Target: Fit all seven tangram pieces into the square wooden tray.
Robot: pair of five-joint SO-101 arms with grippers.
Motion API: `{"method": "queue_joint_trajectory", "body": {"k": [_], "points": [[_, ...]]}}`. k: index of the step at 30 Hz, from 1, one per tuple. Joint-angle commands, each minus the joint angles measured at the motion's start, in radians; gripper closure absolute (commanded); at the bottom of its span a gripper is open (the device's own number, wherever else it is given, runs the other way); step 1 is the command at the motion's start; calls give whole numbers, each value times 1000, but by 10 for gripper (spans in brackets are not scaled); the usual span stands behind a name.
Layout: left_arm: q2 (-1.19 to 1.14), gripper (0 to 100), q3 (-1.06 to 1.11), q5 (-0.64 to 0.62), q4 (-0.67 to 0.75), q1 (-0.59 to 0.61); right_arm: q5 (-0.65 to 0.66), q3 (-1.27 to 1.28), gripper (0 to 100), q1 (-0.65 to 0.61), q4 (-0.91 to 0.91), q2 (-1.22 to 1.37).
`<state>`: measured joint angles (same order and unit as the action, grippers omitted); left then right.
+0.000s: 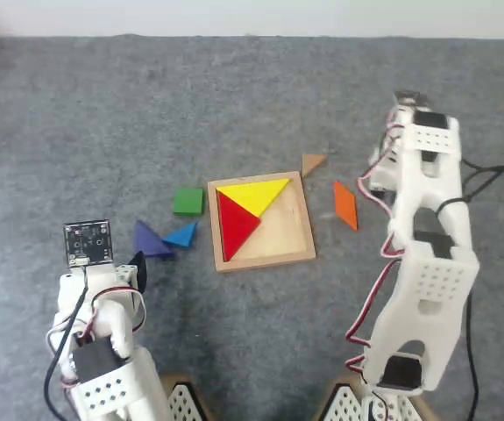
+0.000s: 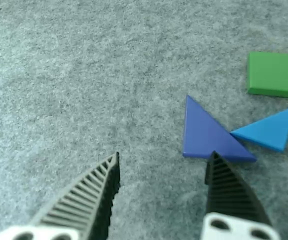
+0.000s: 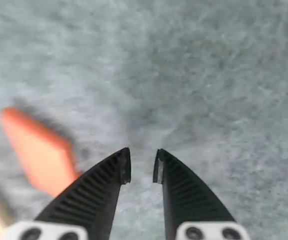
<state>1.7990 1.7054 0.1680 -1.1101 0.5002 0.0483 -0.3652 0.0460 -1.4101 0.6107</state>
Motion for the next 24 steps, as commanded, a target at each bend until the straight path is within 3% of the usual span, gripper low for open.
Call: {"method": "queue_joint_trajectory", "body": {"k": [1,12,24], "points": [[15,731,-22,9,-5,-5,8,0,914,-70,-18,-114],[15,731,-22,9,-5,-5,40,35,914,-213,-10,-105],[15,731,-22,9,-5,-5,38,187,914,-185,139,-105]]}}
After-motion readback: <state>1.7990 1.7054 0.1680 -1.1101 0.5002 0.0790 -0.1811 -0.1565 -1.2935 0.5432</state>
